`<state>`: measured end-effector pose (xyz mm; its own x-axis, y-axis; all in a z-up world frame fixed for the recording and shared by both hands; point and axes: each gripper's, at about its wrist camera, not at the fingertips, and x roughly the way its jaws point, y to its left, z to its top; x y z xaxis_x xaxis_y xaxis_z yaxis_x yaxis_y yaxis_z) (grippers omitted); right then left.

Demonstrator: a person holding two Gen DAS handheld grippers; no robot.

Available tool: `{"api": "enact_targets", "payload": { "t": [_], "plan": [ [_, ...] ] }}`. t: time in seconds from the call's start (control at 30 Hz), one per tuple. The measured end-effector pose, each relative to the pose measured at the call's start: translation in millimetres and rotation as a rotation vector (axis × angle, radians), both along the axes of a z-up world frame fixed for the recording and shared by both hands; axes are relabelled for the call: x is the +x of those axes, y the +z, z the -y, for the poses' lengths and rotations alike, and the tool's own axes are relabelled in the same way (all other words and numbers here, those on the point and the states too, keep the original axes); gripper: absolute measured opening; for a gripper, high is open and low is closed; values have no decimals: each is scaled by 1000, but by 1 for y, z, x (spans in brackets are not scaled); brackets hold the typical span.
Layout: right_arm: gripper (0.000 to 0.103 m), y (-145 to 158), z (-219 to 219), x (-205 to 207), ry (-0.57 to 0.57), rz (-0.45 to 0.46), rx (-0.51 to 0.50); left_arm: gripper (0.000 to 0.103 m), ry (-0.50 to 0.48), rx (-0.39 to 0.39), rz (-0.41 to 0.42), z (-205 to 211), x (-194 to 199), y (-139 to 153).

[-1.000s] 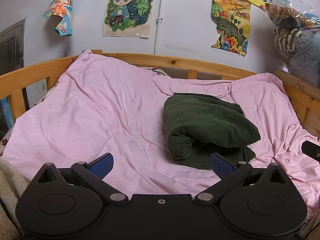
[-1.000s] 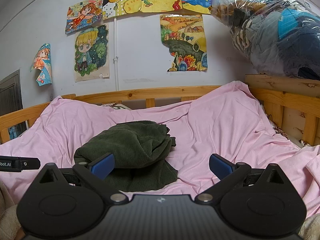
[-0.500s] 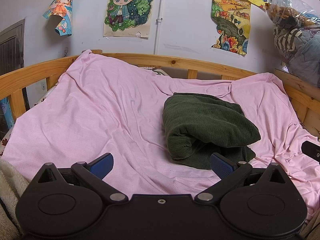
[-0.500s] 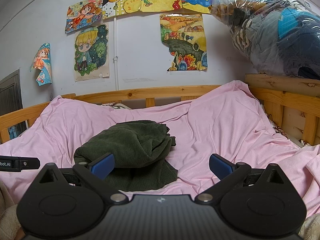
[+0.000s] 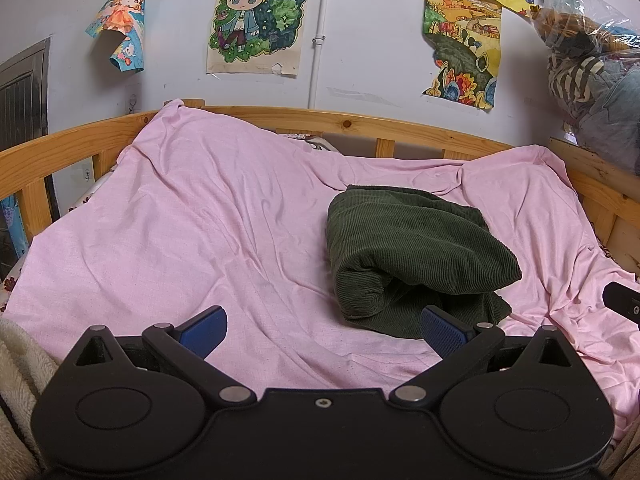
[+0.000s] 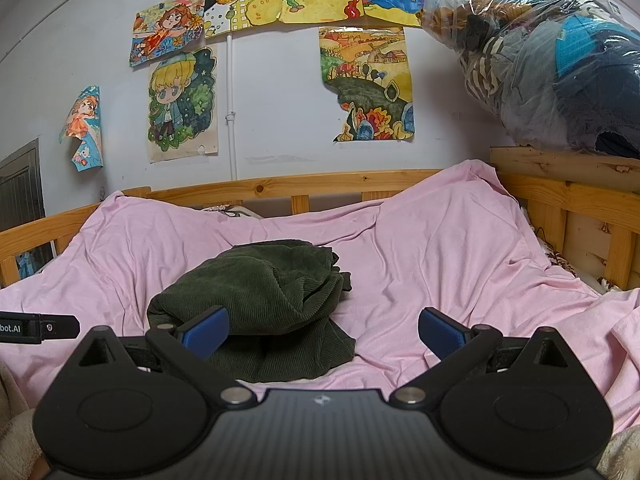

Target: Fold large clothes

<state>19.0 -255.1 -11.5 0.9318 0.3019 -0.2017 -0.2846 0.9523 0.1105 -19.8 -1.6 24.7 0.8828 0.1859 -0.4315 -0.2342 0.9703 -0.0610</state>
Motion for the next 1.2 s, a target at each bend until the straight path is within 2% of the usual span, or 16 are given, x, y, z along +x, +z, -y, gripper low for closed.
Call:
{"api": "enact_targets", "payload": {
  "t": [0.47,0.83,1.2],
  "plan": [
    [103,2,0,0,-1,-2,0,102,-4,11,-9,1,0,-1],
    [103,-3,2,-3,-3,-6,1,102,5,58,-89,4,6,-2],
    [103,-2,-1,-1,-8,-13,0,103,25,75,-116,2,8,-2]
  ]
}}
